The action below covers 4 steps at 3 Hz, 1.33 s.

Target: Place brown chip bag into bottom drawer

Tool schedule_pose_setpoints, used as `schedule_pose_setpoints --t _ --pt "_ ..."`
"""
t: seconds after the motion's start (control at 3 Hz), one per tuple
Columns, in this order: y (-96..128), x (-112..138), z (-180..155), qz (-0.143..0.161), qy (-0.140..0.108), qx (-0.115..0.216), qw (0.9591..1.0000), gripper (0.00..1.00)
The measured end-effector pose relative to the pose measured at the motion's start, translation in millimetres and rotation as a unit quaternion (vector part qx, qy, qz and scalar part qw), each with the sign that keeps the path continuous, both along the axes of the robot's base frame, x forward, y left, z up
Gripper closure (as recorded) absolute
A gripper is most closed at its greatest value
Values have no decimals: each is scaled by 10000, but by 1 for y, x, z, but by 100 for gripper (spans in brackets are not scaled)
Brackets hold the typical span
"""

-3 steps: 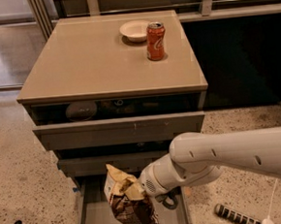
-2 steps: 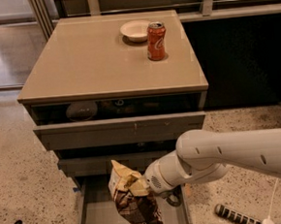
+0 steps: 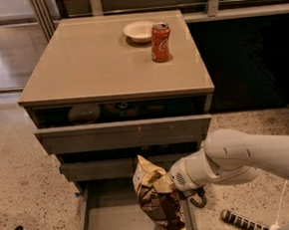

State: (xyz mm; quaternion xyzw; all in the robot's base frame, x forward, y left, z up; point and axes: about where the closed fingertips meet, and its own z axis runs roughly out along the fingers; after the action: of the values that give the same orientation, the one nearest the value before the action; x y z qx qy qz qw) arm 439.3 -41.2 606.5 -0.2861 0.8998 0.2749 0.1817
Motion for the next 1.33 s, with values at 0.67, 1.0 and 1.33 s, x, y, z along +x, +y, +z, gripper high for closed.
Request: schedule_pose_setpoints --t 0.67,1.0,1.33 --pt "-43 27 14 -662 -189 -31 9976 100" --pt "-58 31 17 -872 -208 -47 9960 100" --pt "-69 28 15 -1031 -222 -25 9944 100"
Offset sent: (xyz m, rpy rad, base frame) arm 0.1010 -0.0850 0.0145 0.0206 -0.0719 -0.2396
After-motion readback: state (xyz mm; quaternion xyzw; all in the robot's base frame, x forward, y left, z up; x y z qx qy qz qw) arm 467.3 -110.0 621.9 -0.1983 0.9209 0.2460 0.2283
